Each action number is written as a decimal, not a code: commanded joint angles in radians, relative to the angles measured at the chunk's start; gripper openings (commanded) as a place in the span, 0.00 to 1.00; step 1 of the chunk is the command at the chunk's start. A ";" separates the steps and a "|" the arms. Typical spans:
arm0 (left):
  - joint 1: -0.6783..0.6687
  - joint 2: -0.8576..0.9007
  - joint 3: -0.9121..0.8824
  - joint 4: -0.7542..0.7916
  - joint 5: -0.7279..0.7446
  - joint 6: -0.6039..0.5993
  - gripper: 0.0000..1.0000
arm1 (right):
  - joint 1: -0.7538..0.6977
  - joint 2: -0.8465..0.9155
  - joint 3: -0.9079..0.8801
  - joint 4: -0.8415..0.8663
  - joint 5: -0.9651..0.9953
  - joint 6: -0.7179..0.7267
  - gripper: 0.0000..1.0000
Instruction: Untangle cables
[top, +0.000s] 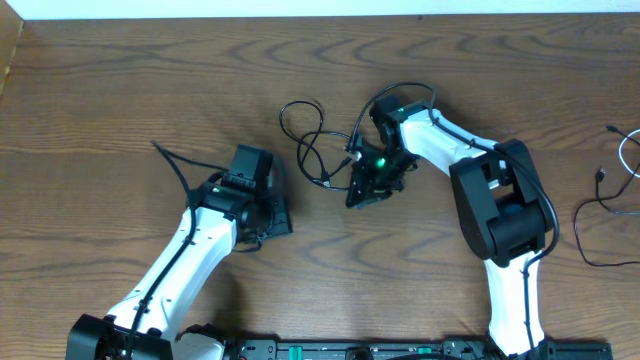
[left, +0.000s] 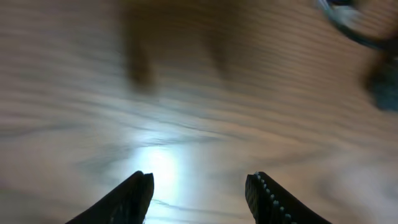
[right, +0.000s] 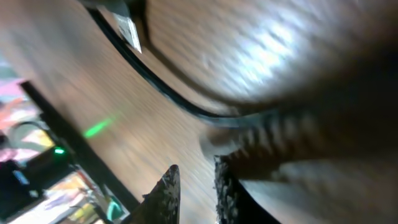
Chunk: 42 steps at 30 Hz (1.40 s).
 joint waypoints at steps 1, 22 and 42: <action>0.026 0.003 0.008 -0.010 -0.161 -0.096 0.53 | 0.006 -0.014 -0.026 -0.002 0.351 0.005 0.22; 0.079 0.004 0.008 -0.048 -0.210 -0.140 0.61 | 0.180 -0.145 -0.029 0.418 0.369 -0.055 0.55; 0.079 0.004 0.008 -0.082 -0.206 -0.140 0.62 | 0.299 -0.061 -0.031 0.480 0.548 -0.081 0.01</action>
